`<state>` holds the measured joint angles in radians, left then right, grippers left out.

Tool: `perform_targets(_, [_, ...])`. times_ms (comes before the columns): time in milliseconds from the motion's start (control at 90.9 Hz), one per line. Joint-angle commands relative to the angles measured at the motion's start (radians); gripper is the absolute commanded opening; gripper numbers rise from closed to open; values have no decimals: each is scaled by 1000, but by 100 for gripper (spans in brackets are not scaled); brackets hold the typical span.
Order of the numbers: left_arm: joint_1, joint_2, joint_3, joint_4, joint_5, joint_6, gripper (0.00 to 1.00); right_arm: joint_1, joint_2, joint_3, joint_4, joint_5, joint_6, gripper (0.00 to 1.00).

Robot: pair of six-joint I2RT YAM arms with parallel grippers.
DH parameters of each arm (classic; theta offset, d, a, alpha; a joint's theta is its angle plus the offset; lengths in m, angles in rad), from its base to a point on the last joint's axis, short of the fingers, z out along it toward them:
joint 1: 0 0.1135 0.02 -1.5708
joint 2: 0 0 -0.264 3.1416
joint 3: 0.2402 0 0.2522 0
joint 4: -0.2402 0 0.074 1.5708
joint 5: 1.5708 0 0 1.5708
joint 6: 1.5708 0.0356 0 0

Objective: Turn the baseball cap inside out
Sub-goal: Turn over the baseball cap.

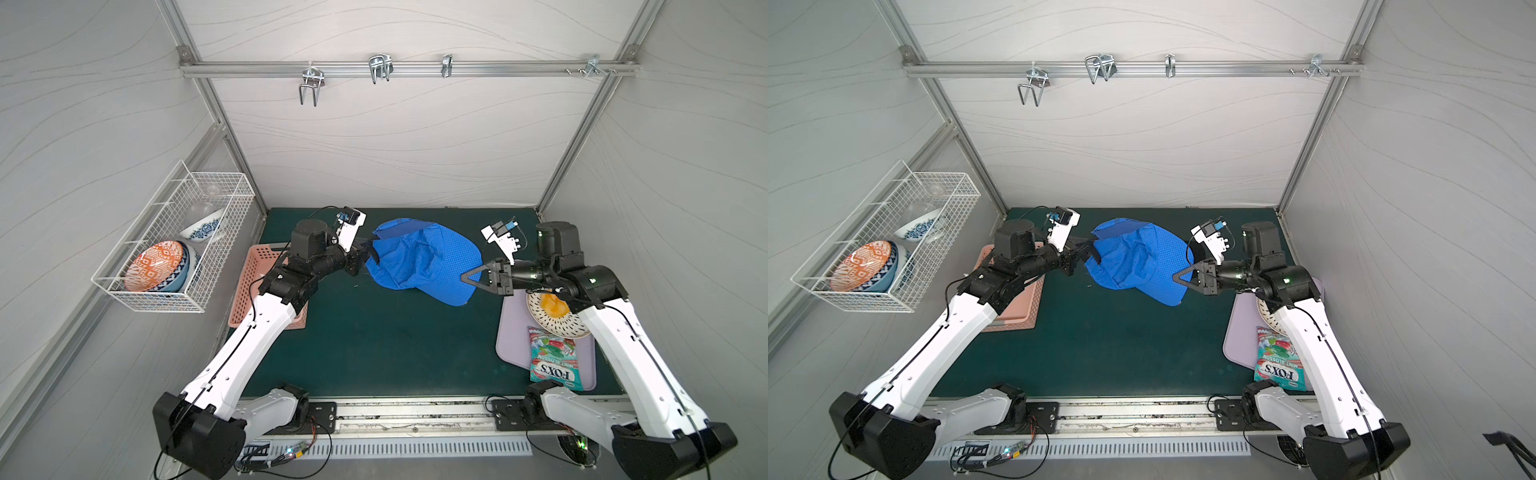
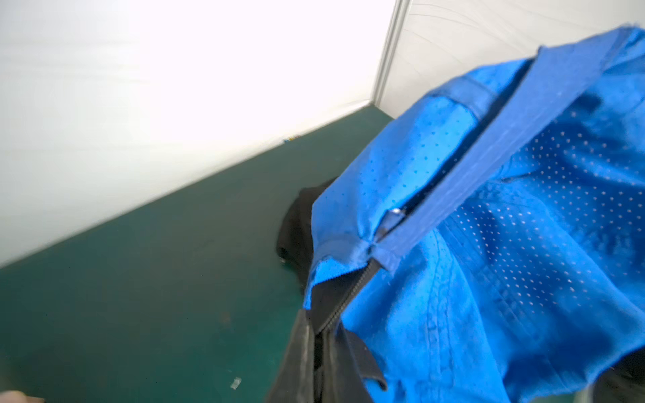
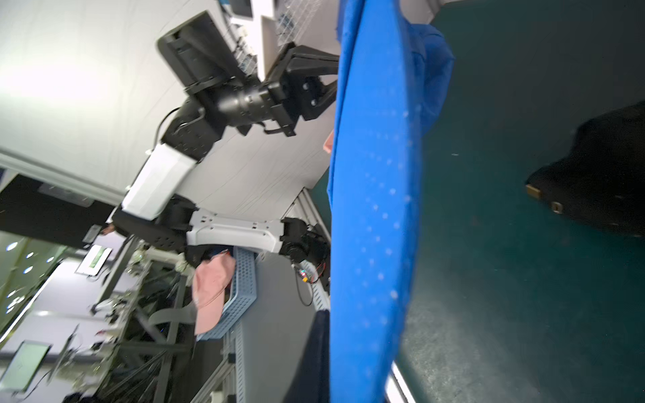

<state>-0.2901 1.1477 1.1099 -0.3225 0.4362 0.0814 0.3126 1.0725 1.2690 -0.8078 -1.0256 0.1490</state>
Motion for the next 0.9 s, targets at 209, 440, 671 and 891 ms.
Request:
perform_targets(209, [143,61,-32,-79,346,-177,56,29,16,97,-262,-93,-230,0])
perform_targets(440, [142,-212,-111,-8,174,-144,90,29,2,6,-80,242,-47,0])
perform_targets(671, [-42,-342,-175,-41,-25,93,89,57,13,-9,-16,351,-2,0])
perform_targets(891, [-345,-174,-127,112,-346,266,89,123,8,-18,8,401,28,0])
